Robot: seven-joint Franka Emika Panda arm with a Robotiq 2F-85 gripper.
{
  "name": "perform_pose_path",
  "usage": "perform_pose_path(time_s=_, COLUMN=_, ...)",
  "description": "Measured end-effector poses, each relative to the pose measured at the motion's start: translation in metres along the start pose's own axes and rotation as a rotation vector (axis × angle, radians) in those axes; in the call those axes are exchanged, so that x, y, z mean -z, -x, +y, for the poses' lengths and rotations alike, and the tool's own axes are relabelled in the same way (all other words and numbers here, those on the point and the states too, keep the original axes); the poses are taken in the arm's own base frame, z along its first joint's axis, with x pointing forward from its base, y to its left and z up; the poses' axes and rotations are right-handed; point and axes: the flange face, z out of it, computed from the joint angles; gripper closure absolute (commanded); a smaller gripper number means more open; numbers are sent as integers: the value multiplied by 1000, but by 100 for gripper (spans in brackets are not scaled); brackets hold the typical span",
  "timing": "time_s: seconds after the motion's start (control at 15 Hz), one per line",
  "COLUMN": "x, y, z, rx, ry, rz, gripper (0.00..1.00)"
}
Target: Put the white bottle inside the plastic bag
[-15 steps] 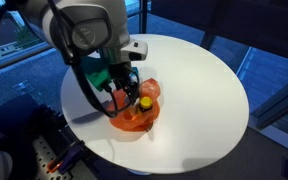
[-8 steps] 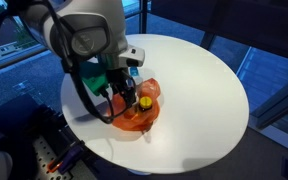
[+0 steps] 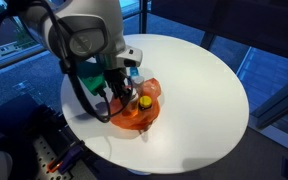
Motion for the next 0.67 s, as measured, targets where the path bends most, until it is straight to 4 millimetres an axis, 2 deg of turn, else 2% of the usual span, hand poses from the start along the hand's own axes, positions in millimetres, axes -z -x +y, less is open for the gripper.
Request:
perform_pose_path(time_s=0.13, x=0, y=0, z=-2, rx=-5, ry=-5, rz=1, gripper=97)
perform_pose_path(time_s=0.27, x=1, y=0, z=-3, rx=-9, ry=-8, rz=2, gripper=100)
perform_pose_path(time_s=0.67, x=13, y=-2, z=-7, rx=-31, ry=-29, rz=25, gripper=100)
